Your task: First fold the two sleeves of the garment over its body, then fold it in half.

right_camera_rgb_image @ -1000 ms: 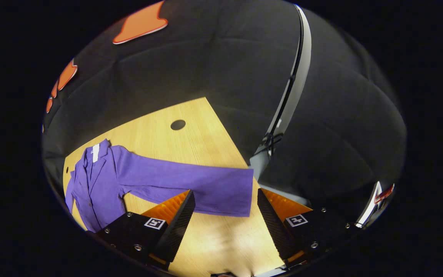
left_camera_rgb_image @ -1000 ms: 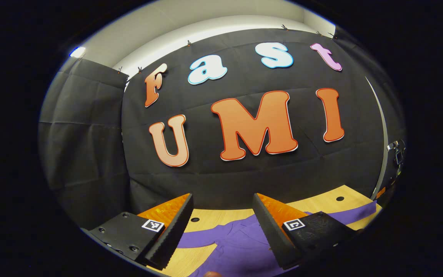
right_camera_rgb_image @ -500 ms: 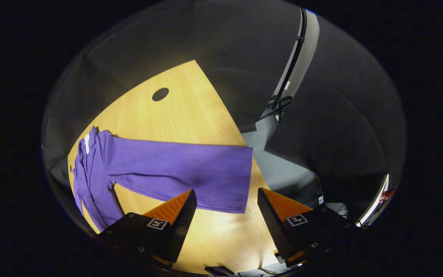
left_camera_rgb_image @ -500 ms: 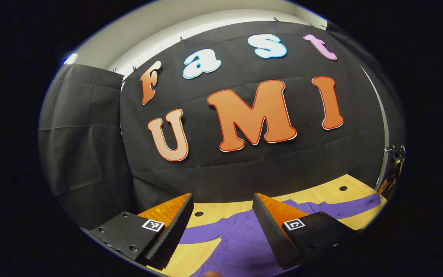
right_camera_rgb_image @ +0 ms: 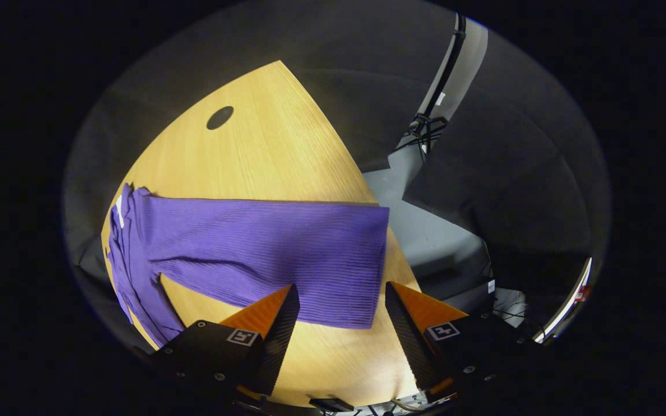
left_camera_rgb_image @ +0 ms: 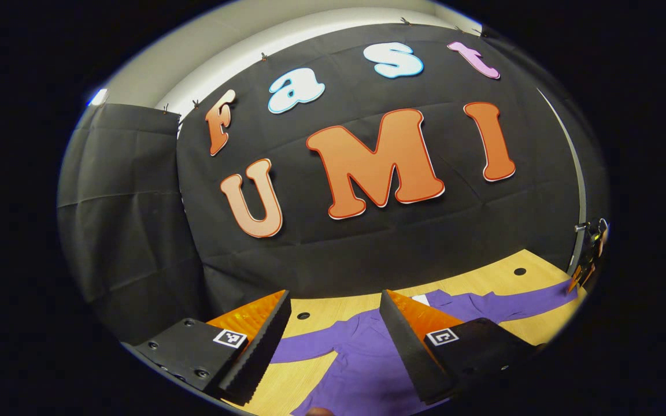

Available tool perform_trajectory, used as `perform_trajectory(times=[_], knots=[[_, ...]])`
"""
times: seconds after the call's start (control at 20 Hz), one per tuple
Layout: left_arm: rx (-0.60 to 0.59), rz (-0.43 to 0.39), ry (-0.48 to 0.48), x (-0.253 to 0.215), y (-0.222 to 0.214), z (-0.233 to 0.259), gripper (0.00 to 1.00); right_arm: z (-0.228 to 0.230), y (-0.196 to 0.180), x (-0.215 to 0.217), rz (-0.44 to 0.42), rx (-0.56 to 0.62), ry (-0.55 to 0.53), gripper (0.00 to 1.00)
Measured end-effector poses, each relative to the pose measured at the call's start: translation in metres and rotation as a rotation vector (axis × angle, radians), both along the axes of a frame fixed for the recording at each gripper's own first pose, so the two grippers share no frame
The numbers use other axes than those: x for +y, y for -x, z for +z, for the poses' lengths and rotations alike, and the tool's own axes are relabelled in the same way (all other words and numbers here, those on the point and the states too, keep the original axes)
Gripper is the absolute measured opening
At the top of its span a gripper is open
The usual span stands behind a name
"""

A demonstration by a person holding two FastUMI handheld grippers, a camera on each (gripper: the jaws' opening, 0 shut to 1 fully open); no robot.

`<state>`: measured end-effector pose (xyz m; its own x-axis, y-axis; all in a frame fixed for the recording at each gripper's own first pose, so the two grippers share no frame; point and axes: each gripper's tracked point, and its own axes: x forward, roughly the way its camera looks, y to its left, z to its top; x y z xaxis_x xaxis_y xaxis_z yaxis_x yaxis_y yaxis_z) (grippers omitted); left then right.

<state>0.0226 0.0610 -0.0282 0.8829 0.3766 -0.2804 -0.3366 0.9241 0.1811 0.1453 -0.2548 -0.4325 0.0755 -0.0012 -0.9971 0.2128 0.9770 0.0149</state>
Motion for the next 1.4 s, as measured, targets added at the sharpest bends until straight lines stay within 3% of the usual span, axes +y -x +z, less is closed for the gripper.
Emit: perform_trajectory(times=[0.25,0.3,0.4,0.5,0.55,0.6,0.65,0.7,0.85,0.95,1.4], knots=[[0.026,0.019,-0.01,-0.001,0.002,-0.006,1.0,-0.01,-0.003,-0.004,-0.011,0.032,0.04,0.83],[0.031,0.022,-0.01,-0.001,0.003,-0.007,1.0,-0.01,-0.001,-0.007,-0.006,0.043,0.067,0.65],[0.038,0.025,-0.006,-0.003,0.003,-0.008,0.96,-0.009,-0.002,-0.005,-0.017,0.045,0.074,0.6],[0.041,0.022,-0.005,-0.006,0.002,-0.009,0.96,-0.01,-0.005,0.002,-0.023,0.037,0.07,0.29],[0.042,0.02,-0.006,-0.008,0.001,-0.01,0.96,-0.01,-0.008,0.004,-0.024,0.024,0.062,0.33],[0.043,0.016,-0.007,-0.01,0.001,-0.011,0.97,-0.009,-0.009,0.005,-0.025,0.017,0.055,0.07],[0.042,0.013,-0.008,-0.011,0.001,-0.009,0.96,-0.009,-0.009,0.005,-0.021,0.008,0.041,0.09],[0.041,0.011,-0.008,-0.009,0.001,-0.009,0.97,-0.009,-0.008,0.01,-0.031,-0.001,0.003,0.05],[0.035,0.008,-0.013,-0.005,0.0,-0.006,1.0,0.003,-0.012,0.012,-0.115,-0.035,-0.055,0.03],[0.032,0.004,-0.003,-0.003,0.001,-0.008,0.96,0.021,-0.017,0.019,-0.137,-0.069,-0.099,0.03],[-0.001,-0.043,0.037,0.035,-0.004,-0.018,0.96,0.106,-0.026,0.089,-0.059,-0.204,-0.142,0.03]])
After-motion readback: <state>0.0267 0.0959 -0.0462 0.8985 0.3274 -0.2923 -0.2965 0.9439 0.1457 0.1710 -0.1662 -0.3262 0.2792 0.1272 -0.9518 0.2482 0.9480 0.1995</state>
